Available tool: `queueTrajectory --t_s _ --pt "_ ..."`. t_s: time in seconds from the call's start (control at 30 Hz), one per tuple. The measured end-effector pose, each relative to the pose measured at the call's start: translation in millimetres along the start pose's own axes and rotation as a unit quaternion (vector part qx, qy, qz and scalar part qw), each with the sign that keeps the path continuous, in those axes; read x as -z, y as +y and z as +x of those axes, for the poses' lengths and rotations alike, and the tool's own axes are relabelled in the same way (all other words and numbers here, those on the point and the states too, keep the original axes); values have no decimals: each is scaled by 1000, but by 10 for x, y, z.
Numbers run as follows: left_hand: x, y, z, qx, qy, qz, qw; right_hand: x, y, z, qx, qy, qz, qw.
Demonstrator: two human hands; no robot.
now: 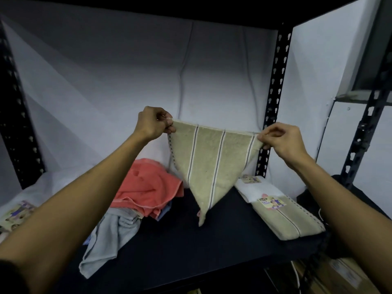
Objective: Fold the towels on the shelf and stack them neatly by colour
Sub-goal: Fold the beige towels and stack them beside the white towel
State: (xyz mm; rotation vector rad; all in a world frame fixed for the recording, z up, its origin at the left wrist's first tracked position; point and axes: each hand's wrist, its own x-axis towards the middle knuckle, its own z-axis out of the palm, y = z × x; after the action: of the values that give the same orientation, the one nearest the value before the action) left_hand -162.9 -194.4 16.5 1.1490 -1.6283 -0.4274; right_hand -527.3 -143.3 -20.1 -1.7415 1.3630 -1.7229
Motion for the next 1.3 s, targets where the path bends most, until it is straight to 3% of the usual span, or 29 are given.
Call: queueTrajectory --t_s 0.13,0.27,0.37,0.47,0.53,0.63,0.73,0.87,1.0,1.3 --pt "-39 151 94 -15 28 -85 996 40 -108 193 32 65 15 997" --pt "-96 -159 -250 -22 29 -4 999 36 86 -273 39 4 -34 999" --pt "-241 -706 -708 43 3 105 994 -56 563 -986 -35 -78 -50 995" --pt "-427 -1108 -1280 96 -61 117 987 -245 1029 -1744 -126 -133 -49 982" --pt "-473 -1295 -1608 129 -60 122 982 -374 1162 -2103 -175 -128 -36 976" --pt "-413 -1546 -1967 170 -24 90 981 -454 1244 -2316 -180 -45 -58 981" --pt "-342 -1695 -2218 207 -13 52 977 -509 1216 -2325 -189 -13 -110 976" --pt "-309 -1732 -2340 228 -16 22 973 -645 1081 -2252 -209 -42 -174 961" --pt "-316 -1748 -2378 232 -21 -2 973 -765 999 -2241 -233 -110 -290 922" --pt "-421 -1434 -2523 238 45 -150 958 -672 852 -2294 -231 -76 -159 957"
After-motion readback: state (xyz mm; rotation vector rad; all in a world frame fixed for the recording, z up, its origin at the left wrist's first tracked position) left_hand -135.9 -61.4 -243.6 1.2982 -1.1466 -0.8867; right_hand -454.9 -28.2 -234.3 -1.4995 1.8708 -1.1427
